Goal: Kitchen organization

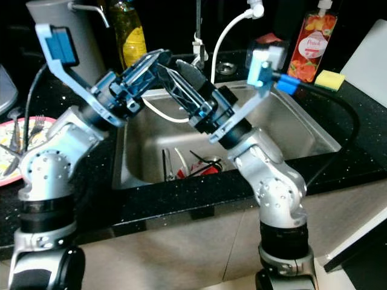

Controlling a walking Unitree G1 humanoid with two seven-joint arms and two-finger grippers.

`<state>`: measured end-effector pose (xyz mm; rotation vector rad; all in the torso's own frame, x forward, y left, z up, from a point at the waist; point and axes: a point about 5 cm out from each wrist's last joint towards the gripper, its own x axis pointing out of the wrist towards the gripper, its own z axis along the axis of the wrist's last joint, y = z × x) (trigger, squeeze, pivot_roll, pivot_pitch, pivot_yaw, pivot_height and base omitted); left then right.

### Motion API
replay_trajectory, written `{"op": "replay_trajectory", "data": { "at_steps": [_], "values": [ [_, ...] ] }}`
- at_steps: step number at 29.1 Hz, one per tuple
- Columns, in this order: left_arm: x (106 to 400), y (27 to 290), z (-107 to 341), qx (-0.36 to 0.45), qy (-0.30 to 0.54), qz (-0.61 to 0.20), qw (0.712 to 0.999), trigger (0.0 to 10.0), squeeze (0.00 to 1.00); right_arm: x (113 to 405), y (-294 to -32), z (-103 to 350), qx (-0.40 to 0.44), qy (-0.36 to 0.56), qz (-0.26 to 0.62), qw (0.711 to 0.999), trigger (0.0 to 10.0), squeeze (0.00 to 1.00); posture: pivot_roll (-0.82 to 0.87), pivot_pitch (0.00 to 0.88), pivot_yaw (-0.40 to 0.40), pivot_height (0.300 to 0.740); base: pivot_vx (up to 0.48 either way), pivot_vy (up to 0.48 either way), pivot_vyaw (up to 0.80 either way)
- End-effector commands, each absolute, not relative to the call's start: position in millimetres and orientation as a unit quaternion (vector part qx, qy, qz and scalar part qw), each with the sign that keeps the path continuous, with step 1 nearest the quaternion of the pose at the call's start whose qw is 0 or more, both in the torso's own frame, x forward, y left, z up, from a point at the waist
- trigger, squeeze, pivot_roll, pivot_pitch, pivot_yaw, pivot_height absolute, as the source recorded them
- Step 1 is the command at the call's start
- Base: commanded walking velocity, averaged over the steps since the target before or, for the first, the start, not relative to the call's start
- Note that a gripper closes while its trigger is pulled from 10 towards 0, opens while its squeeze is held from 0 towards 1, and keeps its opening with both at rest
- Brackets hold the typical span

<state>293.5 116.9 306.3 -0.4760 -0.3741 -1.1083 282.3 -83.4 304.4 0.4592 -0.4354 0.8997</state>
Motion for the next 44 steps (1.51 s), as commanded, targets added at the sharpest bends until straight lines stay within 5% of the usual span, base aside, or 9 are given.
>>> {"op": "replay_trajectory", "data": {
  "at_steps": [1,8,15,19,31,38,44],
  "values": [
    [280.0,103.9,312.0,-0.17,-0.187,-0.565,0.786,10.0,0.0,293.6,-81.9,292.4,0.204,-0.172,0.394,0.879,10.0,0.0,0.04,0.0,0.009,0.74,0.0,0.0,0.0],
    [289.6,100.1,298.5,-0.111,-0.162,-0.536,0.821,10.0,0.0,291.2,-88.2,302.8,0.225,-0.197,0.391,0.87,10.0,0.0,0.04,0.0,0.012,0.74,0.0,0.0,0.0],
    [287.4,106.3,314.0,-0.143,-0.197,-0.54,0.806,10.0,0.0,293.5,-90.8,297.5,0.223,-0.196,0.383,0.875,10.0,0.0,0.03,0.0,0.012,0.74,0.0,0.0,0.0],
    [295.0,105.4,302.9,-0.101,-0.173,-0.52,0.83,10.0,0.0,290.2,-89.3,302.2,0.23,-0.207,0.392,0.866,10.0,0.0,0.03,0.0,0.012,0.74,0.0,0.0,0.0],
    [287.0,115.2,329.1,-0.165,-0.237,-0.523,0.802,10.0,0.0,292.2,-86.5,289.5,0.211,-0.182,0.393,0.876,10.0,0.0,0.03,0.0,0.008,0.74,0.0,0.0,0.0],
    [307.0,131.8,325.0,-0.153,-0.23,-0.431,0.859,10.0,0.0,294.2,-92.4,294.5,0.22,-0.195,0.378,0.878,10.0,0.0,0.03,0.0,0.007,0.74,0.0,0.0,0.0],
    [340.4,158.8,309.5,-0.065,-0.17,-0.269,0.946,10.0,0.0,301.8,-96.3,287.7,0.136,-0.188,0.339,0.912,10.0,0.0,0.03,0.0,0.008,0.74,0.0,0.0,0.0]
  ]
}}
